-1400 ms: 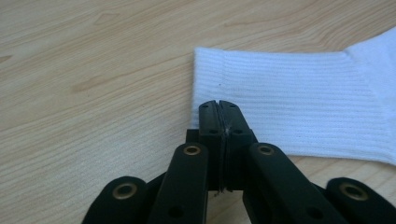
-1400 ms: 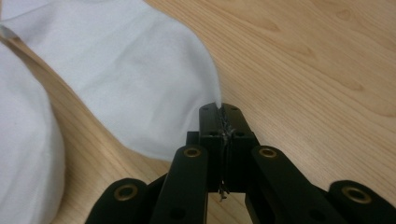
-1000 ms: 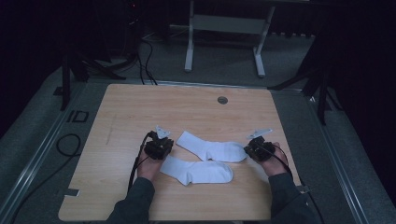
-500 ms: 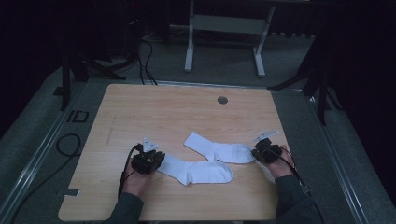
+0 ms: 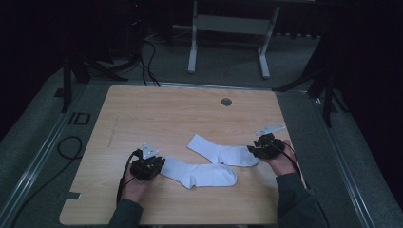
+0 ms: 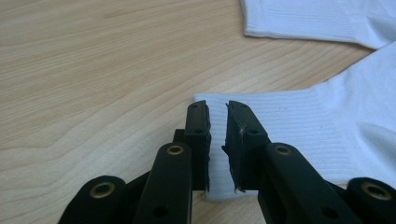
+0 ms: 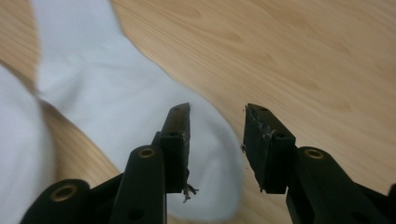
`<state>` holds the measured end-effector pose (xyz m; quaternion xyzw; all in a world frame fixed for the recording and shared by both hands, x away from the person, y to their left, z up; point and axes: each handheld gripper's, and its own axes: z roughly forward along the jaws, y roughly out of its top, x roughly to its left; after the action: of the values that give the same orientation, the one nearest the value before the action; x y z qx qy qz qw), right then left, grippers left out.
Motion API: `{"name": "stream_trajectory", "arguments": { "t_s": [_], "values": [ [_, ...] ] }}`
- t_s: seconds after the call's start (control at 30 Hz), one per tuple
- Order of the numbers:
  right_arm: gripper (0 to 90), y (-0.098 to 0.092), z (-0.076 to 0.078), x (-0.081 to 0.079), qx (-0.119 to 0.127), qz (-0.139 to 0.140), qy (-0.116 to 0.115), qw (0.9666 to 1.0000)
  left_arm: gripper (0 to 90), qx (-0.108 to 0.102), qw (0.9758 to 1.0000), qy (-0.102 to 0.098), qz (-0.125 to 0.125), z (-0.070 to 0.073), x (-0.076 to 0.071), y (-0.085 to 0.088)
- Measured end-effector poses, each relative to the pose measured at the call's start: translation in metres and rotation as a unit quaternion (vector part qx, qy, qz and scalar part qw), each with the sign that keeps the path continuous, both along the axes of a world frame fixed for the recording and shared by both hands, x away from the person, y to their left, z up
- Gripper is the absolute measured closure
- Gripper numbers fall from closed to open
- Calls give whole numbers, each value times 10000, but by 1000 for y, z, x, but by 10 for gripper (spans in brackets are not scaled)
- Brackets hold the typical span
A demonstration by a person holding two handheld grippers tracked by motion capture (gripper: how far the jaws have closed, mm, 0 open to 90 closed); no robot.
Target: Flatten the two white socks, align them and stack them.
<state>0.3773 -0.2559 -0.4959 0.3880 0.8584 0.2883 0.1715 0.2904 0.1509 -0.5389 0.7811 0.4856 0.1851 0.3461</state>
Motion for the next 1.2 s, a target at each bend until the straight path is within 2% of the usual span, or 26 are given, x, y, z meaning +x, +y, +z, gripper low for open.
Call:
{"name": "stream_trajectory", "arguments": {
  "t_s": [0.07, 0.4, 0.6, 0.8, 1.13, 1.17, 1.2],
  "values": [
    [608, 10, 2, 2, 96, 176, 21, 9998, 778, -12, 10000, 16, -10, -1, 0, 0],
    [608, 61, 2, 16, -42, 767, -25, 9970, 765, -86, 9999, 49, -105, 1, -3, -1],
    [591, 88, -9, 24, -140, 974, 124, 9951, 765, -139, 9998, 88, -70, 0, -3, 0],
    [567, 112, -22, 27, -204, 1234, 211, 9919, 748, -75, 9999, 91, -101, -1, -5, -2],
    [513, 135, -39, 35, -274, 1345, 487, 9893, 748, -32, 9998, 130, -169, -4, -6, -5],
    [484, 138, -44, 37, -341, 1349, 597, 9885, 748, -42, 9998, 131, -167, -4, -6, -5],
    [485, 139, -46, 38, -289, 1344, 625, 9885, 748, -46, 9998, 138, -165, -4, -5, -5]
  ]
}}
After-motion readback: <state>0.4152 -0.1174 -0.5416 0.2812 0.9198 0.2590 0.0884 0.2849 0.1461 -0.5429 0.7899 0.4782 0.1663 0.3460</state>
